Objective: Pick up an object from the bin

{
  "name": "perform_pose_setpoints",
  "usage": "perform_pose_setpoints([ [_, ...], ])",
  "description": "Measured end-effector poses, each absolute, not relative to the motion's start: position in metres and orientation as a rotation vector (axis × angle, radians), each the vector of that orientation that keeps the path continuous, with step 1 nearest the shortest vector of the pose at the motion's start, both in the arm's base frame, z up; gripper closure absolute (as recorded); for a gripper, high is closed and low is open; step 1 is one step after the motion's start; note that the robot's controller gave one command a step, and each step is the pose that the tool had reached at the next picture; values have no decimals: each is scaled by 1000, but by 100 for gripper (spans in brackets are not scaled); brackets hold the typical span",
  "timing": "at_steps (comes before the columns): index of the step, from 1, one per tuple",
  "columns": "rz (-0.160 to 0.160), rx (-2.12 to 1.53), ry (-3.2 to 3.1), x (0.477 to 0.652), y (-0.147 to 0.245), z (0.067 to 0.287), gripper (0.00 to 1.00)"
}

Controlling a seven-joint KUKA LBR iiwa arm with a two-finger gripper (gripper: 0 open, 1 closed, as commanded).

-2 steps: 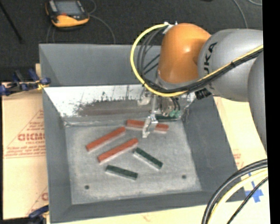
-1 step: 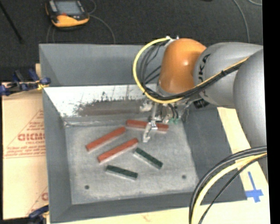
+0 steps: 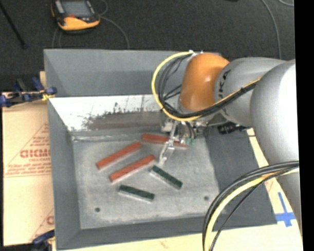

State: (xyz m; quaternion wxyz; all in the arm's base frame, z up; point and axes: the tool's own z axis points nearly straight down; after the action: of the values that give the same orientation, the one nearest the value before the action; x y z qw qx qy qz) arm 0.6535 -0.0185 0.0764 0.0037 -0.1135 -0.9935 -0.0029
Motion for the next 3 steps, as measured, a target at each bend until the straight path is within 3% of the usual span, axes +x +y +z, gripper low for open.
perform_pose_setpoints([
  [2, -3, -351, -3117, 654, -17, 79, 0],
  [3, -11, -514, -3102, 653, -16, 81, 100],
])
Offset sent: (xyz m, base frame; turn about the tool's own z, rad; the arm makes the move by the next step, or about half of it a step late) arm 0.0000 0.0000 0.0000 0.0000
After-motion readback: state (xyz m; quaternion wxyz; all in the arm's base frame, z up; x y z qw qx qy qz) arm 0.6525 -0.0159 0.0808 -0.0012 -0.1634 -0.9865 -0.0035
